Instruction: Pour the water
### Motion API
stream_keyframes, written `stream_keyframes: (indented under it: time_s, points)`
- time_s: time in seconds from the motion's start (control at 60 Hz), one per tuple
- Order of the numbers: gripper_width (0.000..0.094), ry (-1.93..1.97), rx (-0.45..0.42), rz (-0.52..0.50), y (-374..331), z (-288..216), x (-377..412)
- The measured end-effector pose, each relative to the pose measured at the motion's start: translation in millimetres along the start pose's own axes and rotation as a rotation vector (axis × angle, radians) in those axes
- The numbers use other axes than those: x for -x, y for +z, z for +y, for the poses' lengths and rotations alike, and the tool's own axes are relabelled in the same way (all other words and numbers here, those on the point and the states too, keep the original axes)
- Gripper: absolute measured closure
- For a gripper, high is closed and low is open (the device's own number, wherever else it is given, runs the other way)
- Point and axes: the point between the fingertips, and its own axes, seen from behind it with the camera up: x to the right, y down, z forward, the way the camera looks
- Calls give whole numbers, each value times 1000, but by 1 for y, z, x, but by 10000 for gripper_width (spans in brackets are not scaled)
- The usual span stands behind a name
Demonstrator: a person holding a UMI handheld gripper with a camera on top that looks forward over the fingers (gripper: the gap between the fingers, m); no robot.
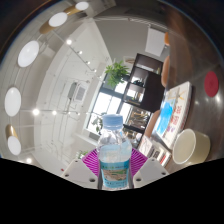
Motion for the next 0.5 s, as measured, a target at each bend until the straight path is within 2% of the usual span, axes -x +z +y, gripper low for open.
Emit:
stream_keyframes:
  time_s: [0.25,0.5]
  points:
    - [588,-916,-38,160,-4,-95,-7]
    - [573,-1240,-109,447,-31,-197,-93]
